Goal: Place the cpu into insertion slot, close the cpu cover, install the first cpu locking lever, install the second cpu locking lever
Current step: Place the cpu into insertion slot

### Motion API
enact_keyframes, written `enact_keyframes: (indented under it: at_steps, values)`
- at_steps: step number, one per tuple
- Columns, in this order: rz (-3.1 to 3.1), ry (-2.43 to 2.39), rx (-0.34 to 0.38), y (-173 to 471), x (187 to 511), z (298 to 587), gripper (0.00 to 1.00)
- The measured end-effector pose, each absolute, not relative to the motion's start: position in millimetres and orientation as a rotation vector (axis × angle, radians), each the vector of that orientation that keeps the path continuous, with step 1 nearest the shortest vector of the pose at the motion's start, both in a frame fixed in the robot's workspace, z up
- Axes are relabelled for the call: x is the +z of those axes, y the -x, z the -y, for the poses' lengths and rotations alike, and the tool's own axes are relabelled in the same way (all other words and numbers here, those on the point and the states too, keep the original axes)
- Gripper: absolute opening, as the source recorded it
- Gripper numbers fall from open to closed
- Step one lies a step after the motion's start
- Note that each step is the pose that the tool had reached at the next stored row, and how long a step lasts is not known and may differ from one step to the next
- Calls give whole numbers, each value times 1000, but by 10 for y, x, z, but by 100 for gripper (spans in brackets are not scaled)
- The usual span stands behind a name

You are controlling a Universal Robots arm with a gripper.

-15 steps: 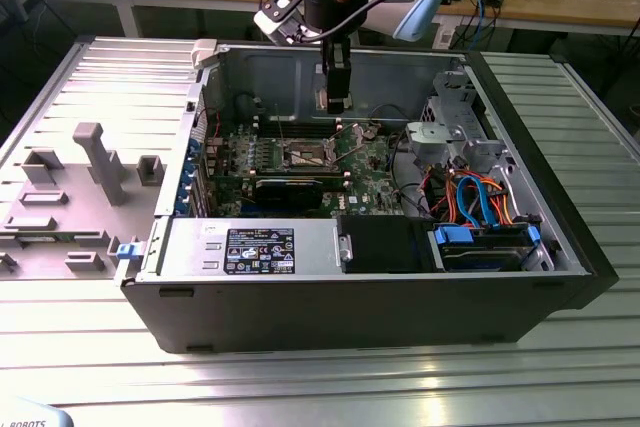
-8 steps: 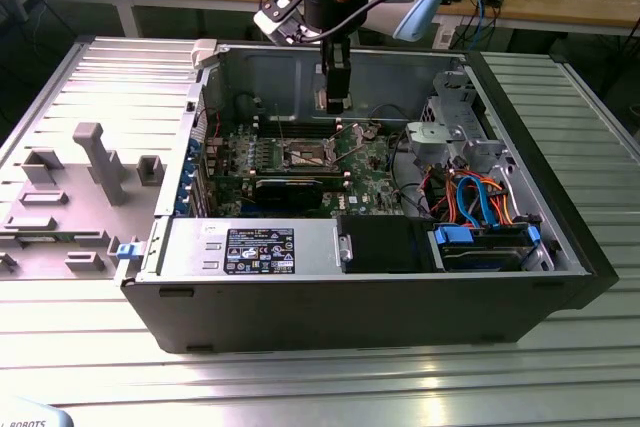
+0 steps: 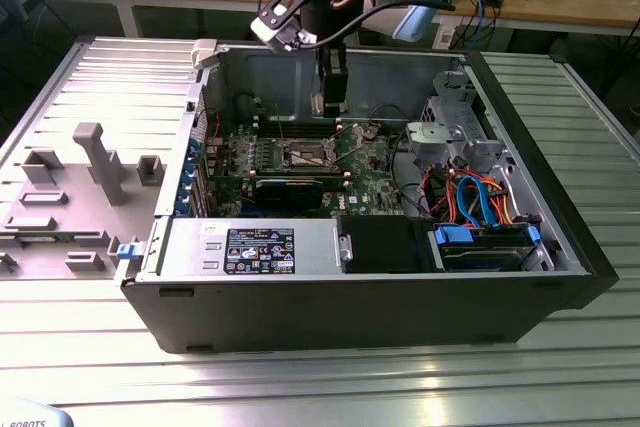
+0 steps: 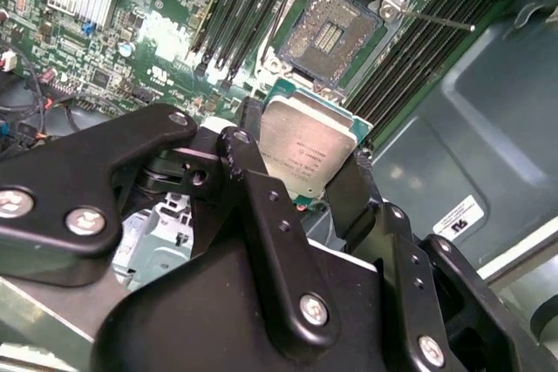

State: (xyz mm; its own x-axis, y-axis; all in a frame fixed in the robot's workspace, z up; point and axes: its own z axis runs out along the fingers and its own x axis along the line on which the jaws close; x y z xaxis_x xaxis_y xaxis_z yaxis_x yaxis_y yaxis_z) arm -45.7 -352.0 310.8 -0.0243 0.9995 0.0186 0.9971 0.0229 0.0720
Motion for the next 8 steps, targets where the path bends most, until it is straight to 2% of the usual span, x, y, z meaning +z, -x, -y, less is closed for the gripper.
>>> enact_keyframes:
  at_steps: [8]
  values:
    - [-2166,-2220,98,486,2990,3508,54]
